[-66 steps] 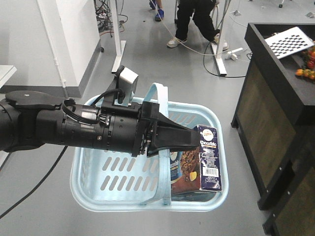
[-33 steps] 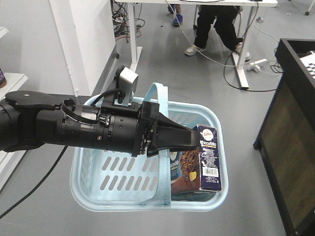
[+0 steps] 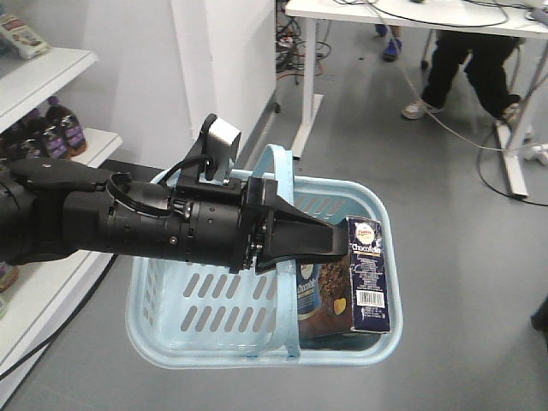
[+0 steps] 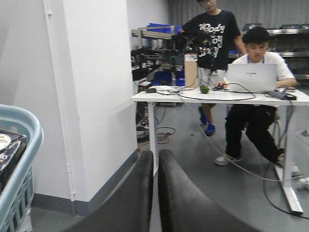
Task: Left arm holds basket, right arm returns cookies
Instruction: 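Drive past the desks holding the basket in the left gripper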
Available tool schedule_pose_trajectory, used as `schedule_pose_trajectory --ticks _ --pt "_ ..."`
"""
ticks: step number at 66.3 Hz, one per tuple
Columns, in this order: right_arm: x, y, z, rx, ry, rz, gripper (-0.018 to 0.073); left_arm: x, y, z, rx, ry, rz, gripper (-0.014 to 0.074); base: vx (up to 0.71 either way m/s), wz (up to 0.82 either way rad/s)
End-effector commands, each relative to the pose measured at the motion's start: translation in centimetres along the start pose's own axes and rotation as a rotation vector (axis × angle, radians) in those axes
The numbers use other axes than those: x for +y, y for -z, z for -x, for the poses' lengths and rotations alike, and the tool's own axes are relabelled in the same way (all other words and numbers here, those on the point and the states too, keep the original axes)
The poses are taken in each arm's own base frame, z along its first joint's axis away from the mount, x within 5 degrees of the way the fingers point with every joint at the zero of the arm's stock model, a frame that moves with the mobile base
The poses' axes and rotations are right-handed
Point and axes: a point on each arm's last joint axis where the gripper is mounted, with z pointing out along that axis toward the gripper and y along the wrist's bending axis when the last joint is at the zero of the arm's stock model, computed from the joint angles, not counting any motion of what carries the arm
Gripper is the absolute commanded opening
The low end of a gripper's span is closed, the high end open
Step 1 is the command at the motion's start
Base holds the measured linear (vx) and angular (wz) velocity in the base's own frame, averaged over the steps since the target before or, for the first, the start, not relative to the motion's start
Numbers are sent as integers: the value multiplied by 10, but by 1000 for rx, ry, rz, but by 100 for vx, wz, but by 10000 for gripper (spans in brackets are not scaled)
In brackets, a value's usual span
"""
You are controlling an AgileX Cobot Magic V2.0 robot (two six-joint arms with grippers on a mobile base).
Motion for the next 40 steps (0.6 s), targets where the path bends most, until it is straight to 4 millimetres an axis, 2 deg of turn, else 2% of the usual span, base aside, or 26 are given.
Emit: schedule_pose_trajectory --ticks 1,40 --pt "0 1 1 -70 10 4 -10 -34 7 4 -54 -23 -149 -3 28 59" --pt "0 1 1 -70 10 4 -10 -34 7 4 -54 -23 -149 -3 24 71"
